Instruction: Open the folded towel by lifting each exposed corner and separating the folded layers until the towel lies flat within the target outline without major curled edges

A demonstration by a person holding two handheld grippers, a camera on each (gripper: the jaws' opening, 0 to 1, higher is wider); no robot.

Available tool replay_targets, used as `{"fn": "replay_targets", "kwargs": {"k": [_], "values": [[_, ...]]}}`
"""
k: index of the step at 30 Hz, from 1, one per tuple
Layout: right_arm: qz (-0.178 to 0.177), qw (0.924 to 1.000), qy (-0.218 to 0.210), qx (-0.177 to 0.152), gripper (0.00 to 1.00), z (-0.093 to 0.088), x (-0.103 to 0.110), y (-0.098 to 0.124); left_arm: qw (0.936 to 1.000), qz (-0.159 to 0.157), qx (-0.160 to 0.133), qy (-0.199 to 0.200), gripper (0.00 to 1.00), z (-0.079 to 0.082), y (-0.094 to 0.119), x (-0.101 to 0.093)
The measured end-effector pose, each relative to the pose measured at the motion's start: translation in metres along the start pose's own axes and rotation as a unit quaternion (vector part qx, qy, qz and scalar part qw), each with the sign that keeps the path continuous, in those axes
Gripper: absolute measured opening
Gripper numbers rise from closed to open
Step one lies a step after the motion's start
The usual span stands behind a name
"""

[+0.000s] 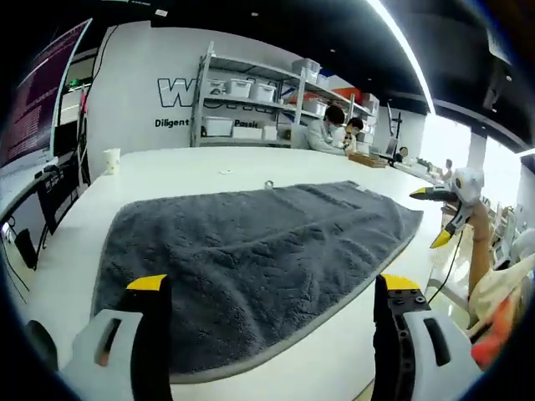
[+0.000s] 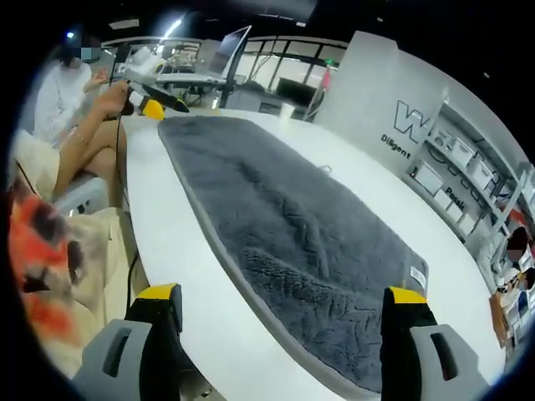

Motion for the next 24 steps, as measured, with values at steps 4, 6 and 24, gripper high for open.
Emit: {"fn": "replay_targets", "kwargs": {"k": [4,6,24], "values": [[-0.004,1.0,0.0,-0.001,0.99,-0.001,-0.001,0.003,0.9996,0.022,0.016,-0.01,1.0,-0.007,0.007,0.001],[-0.004,1.0,-0.001,-0.003,0.99,-0.001,-0.002,0.005,0.9993,0.025,0.021,-0.017,0.99,-0.01,0.01,0.0],[0.0,1.0,0.0,0.002,0.99,-0.002,-0.001,0.002,0.9997,0.025,0.005,-0.001,0.95,-0.025,0.038,0.003]]}}
Point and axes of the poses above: the point that each gripper's makers call its tool centre point, and the gripper's own axes: y roughly backward along the fingers, x roughly to its left, z roughly out of its top, the point moved 5 cm from there along y, roughly backward along the fingers, and after that the axes turned 11 degrees about x, right-handed, at the moved point
